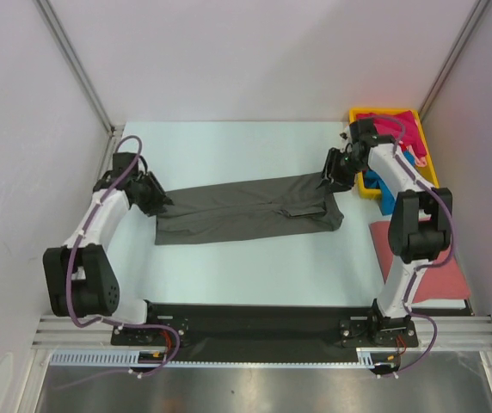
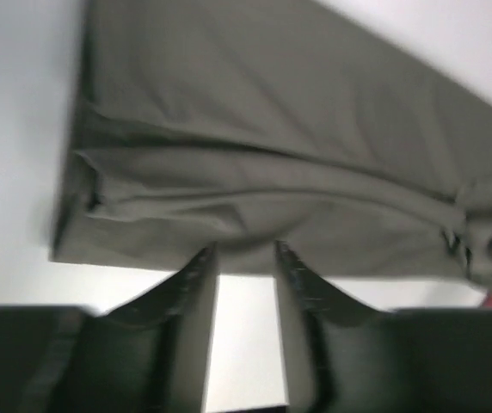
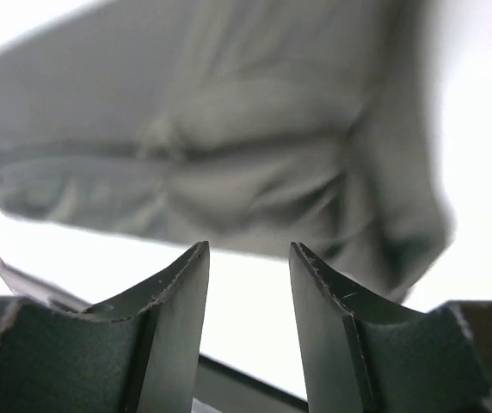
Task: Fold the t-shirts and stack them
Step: Fold the tshirt
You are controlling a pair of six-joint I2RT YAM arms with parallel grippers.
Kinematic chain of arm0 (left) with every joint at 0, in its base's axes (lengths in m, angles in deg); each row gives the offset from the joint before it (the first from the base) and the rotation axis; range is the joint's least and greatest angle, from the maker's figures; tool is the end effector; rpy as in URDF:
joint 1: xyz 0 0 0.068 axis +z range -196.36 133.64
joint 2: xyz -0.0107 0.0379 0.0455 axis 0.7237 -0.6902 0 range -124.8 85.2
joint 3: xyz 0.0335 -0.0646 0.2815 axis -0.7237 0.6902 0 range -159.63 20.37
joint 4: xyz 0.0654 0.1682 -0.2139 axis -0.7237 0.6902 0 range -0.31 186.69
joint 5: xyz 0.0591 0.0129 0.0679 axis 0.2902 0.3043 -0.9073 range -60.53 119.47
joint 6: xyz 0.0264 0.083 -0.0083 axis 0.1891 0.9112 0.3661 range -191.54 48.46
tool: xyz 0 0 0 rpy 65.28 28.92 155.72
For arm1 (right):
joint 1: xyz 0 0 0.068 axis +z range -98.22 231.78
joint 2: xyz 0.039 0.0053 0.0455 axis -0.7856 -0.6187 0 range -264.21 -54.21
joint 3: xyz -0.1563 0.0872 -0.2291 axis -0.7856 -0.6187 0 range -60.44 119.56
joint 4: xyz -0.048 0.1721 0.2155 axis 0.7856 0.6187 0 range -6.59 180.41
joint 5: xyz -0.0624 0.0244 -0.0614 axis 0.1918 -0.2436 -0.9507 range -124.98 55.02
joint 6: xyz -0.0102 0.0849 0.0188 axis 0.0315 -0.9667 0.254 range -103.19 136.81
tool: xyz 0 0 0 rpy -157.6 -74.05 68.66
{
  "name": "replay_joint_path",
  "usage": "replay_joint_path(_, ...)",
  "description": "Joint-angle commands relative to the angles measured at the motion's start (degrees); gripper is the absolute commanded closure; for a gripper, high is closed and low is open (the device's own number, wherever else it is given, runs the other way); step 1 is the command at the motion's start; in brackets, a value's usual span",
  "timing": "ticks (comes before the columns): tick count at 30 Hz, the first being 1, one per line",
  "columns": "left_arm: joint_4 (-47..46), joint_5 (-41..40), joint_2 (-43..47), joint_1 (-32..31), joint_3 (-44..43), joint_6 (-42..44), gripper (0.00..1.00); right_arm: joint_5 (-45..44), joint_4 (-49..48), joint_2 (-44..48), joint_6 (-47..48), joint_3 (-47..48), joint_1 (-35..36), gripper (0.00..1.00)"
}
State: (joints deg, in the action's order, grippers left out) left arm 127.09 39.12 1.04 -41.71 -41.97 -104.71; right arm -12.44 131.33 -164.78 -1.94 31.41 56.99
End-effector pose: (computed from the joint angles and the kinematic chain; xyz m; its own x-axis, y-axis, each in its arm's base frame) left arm 0.3363 0.0143 0.2227 -0.7197 -0.5998 -0.3497 -0.4638 0.7902 -0.4006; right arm 0.4423 0.0702 0.2161 -0.9413 0.2122 -0.2624 0.0710 0.8847 0.4608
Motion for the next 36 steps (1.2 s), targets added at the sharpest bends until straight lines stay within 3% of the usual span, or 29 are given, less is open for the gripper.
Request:
replay_joint_path(1,-7.1,9.4,0.2,-1.0,7.3,1.0,0.66,-0.1,0.6,6.8,1.0,-6.0,5.0,0.53)
replay_joint_path(7,-6.4,9.3,-7.5,-1.6,5.0,5.0,0.81,1.7,-3.0,9.1,-1.6,-11.9,11.0,0.59)
replay_joint_path(10,-5.7,9.2,-10.7,-1.5,3.4,6.1,0.83,1.5,-3.7,9.2,-2.4,-13.4,13.8,0.63)
replay_joint_path(19,-5.9,5.7,-15.3,-1.4,-0.6,7.7,0.80,0.7,-5.8,8.3,-4.5,-16.6,15.9,0.65)
replay_joint_path(28,-6.2,2.3,-20.3,-0.9,-4.6,12.8,0.79,-2.4,-5.5,6.1,-5.7,-13.5,16.0,0.64)
replay_joint_path(36,-7.1,5.2,-12.0,-1.7,0.3,10.1,0.78,-11.6,-6.6,5.0,-5.6,-13.9,15.8,0.62)
